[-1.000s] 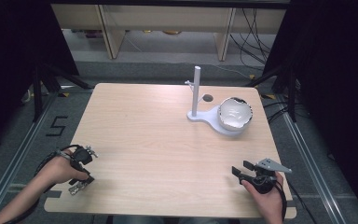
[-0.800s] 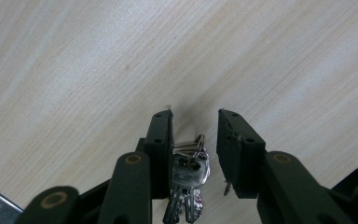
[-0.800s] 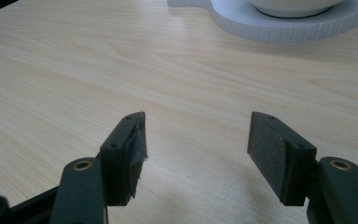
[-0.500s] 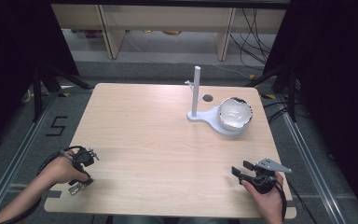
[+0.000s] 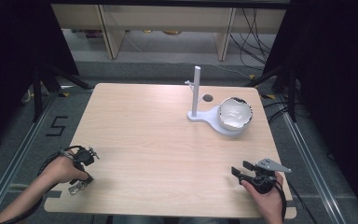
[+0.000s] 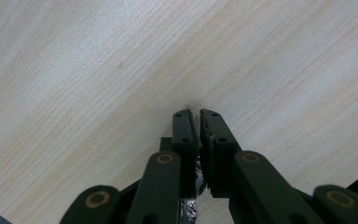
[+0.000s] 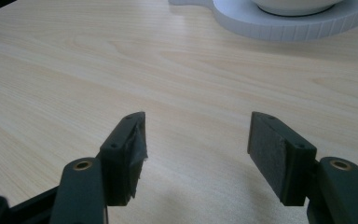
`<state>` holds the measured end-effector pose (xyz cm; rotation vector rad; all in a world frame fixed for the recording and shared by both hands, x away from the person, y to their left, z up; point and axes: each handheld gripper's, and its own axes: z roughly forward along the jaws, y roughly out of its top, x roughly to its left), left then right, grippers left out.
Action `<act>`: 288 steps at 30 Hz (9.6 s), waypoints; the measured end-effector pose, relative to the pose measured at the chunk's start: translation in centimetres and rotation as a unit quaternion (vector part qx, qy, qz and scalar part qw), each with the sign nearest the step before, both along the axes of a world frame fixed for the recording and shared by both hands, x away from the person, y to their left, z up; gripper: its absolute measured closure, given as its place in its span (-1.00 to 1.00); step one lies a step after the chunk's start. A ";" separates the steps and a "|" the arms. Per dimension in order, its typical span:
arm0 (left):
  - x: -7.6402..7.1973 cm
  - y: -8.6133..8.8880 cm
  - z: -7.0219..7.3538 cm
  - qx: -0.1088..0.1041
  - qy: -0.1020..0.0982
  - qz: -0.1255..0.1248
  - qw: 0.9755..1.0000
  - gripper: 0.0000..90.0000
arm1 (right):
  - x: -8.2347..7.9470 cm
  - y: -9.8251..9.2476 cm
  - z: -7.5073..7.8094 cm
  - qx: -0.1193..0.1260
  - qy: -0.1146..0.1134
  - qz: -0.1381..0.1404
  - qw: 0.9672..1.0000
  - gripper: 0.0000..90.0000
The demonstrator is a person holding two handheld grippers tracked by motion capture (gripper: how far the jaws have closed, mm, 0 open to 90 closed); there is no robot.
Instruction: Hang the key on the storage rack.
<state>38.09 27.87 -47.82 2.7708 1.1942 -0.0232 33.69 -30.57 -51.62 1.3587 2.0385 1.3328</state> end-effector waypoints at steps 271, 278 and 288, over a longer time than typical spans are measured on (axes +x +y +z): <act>16.0 -26.3 13.1 -0.365 -0.466 0.074 0.803 0.83 | -0.2 -0.2 0.1 -0.003 -0.001 0.006 1.000 -0.15; 14.5 -24.3 13.6 -0.374 -0.457 0.066 0.805 0.52 | -0.4 0.1 0.2 0.010 0.014 -0.002 1.000 -0.15; 11.3 -18.8 12.1 -0.369 -0.434 0.058 0.820 0.09 | -0.3 0.0 0.1 0.005 0.008 0.000 1.000 -0.14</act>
